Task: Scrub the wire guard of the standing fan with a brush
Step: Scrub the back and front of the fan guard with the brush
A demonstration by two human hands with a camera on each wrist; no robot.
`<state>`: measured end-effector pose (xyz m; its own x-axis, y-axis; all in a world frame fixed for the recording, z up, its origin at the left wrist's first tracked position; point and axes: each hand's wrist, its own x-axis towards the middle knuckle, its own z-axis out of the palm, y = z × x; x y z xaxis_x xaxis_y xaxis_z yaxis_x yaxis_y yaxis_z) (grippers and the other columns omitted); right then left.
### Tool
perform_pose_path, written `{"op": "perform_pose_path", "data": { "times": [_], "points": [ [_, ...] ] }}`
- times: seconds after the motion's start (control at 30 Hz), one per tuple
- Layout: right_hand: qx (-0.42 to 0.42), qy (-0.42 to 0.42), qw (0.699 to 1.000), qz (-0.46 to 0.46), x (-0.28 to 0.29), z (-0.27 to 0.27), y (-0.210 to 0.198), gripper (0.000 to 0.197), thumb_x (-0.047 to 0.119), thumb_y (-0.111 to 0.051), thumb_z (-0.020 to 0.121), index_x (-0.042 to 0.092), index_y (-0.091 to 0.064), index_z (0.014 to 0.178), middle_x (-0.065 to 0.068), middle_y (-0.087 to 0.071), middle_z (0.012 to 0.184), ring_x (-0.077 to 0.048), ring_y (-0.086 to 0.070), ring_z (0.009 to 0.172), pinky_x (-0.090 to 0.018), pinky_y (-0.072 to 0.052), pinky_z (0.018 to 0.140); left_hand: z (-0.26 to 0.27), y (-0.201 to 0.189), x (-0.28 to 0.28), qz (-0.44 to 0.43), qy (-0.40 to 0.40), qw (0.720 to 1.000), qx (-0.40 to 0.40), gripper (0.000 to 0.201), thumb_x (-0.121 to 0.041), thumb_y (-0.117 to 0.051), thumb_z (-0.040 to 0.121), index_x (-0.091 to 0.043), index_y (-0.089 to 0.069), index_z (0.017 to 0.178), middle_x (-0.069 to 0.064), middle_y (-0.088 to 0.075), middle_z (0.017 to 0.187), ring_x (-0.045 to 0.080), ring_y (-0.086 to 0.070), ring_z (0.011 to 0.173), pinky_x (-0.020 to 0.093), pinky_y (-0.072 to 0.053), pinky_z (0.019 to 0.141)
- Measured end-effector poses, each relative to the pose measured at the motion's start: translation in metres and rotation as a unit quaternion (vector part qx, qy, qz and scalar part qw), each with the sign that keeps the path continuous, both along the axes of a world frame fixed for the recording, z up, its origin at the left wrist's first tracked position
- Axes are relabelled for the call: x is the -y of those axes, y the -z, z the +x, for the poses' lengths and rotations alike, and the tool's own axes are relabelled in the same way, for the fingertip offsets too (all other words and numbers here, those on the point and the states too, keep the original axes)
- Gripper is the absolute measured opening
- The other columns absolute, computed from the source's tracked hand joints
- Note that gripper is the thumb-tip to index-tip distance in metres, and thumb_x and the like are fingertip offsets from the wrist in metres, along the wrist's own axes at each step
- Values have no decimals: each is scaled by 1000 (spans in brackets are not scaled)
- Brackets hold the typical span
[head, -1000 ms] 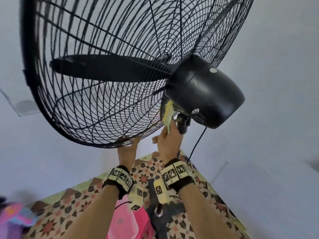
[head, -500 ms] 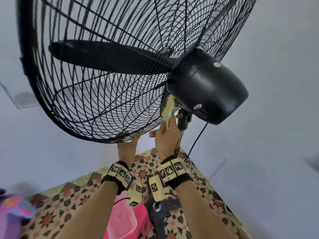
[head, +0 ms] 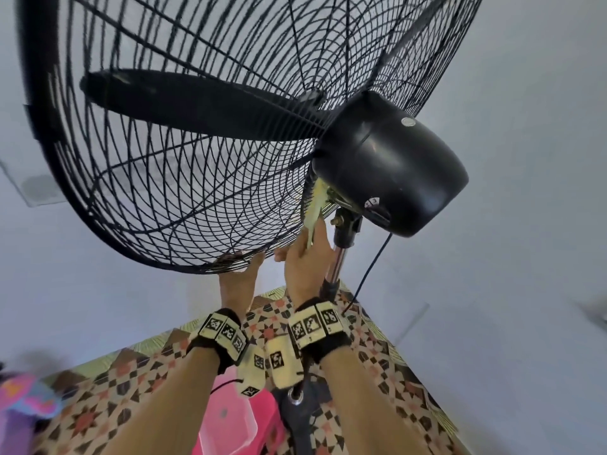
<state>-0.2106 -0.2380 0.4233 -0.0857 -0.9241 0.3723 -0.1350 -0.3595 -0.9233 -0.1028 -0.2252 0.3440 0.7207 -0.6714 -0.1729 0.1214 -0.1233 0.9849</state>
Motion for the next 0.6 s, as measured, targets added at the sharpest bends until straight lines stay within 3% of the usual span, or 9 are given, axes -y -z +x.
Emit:
{"op": "perform_pose_path", "data": {
  "times": [0.07, 0.17, 0.23, 0.3, 0.33, 0.4, 0.5, 0.6],
  "points": [
    [-16, -42, 999, -12, -15, -12, 11, 29, 15, -44, 109, 14, -54, 136, -7, -69, 67, -11, -69, 50, -27, -59, 50, 0, 0, 0, 4, 1, 1000, 6, 74, -44, -81, 88, -17, -43, 146, -6, -49, 131, 16, -46, 123, 37, -36, 116],
    [-21, -62, 997, -33, -25, -32, 20, 40, 14, -46, 109, 38, -52, 141, -6, -71, 72, -11, -70, 52, -31, -62, 53, -5, 0, 0, 0, 11, 1000, 21, 51, -38, -78, 91, -22, -47, 129, -5, -51, 125, 16, -47, 118, 32, -36, 107],
    [-11, -12, 999, -49, -9, -32, 19, 40, 10, -46, 108, 34, -53, 139, -16, -70, 77, -10, -70, 52, -22, -59, 54, -6, -2, 0, -6, 15, 1000, 21, 44, -34, -79, 92, -24, -46, 119, -3, -53, 120, 17, -49, 115, 31, -35, 103],
    [5, 16, 999, -43, 8, -21, 12, 36, 5, -45, 106, 29, -56, 131, -26, -67, 79, -10, -70, 53, -11, -52, 54, -5, -5, -2, -7, 18, 999, 30, 43, -34, -79, 91, -24, -47, 117, -2, -55, 119, 19, -52, 116, 33, -38, 106],
    [11, 14, 999, -34, 10, -15, 9, 38, 5, -45, 106, 28, -55, 134, -28, -66, 80, -13, -70, 54, -9, -50, 54, -4, -7, -3, -7, 19, 999, 32, 43, -34, -79, 91, -24, -46, 118, -2, -55, 120, 19, -52, 117, 34, -39, 107],
    [17, -10, 1000, -17, 6, -8, 11, 41, 9, -46, 107, 23, -50, 145, -24, -67, 80, -21, -69, 54, -14, -52, 53, -2, -6, -5, -5, 21, 999, 24, 46, -35, -79, 92, -25, -45, 120, -3, -52, 121, 17, -49, 117, 34, -37, 109],
    [-10, -73, 997, -37, -17, -21, 26, 44, 20, -49, 108, 30, -48, 151, -4, -67, 67, -15, -70, 54, -27, -60, 53, 1, -2, -5, 2, 23, 1000, 16, 57, -40, -80, 90, -19, -48, 132, -2, -53, 128, 20, -50, 123, 35, -36, 113],
    [-23, -52, 996, -65, -14, -38, 38, 43, 19, -46, 109, 31, -48, 150, -10, -68, 73, -15, -70, 53, -32, -62, 54, -4, -4, -5, 6, 22, 1000, 8, 68, -39, -82, 88, -13, -47, 139, 4, -56, 137, 24, -52, 130, 32, -36, 112]
  ]
}}
